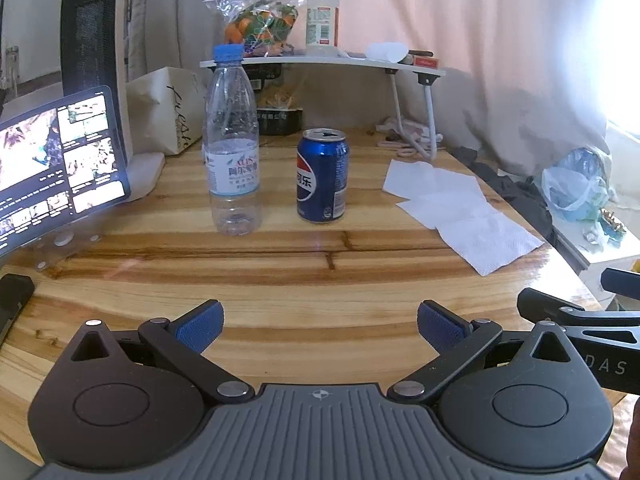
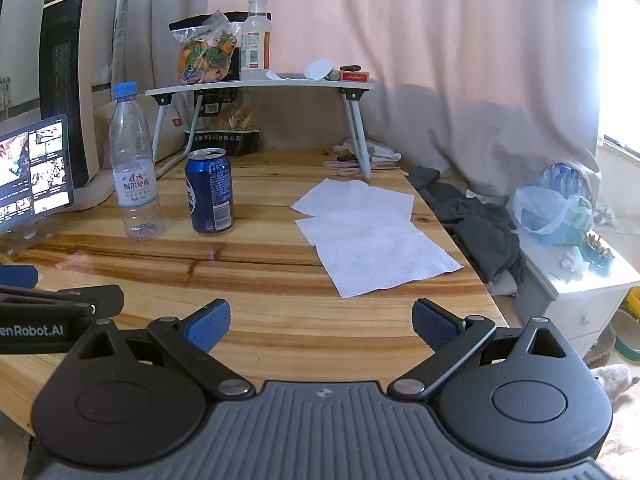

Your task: Clean container

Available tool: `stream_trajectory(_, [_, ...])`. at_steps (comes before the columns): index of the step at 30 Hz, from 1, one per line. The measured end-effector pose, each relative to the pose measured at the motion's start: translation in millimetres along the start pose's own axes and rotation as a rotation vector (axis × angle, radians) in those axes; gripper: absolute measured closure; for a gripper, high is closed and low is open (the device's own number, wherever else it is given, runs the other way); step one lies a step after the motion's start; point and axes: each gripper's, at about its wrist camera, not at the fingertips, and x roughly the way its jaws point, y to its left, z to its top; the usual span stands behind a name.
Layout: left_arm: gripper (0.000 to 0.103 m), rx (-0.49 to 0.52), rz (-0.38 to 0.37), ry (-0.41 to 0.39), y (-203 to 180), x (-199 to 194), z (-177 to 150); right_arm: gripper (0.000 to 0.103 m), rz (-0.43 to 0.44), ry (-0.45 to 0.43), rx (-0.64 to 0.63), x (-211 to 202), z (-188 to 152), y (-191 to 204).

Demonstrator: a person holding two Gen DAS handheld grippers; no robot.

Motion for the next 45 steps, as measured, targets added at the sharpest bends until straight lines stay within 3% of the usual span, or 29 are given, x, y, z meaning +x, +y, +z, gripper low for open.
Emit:
stream_trajectory(12, [0.000,-0.007,-0.031,0.006,0.0,8.9,3.3,0.000,-0.024,0.010,-0.004,-0.5,1.0,-2.2])
stream_trajectory(45, [0.000,-0.013,-0.026,0.011,1.6,13.0,11.9,0.000,-0.011,0.027,0.032,14.7,0.3,-7.5])
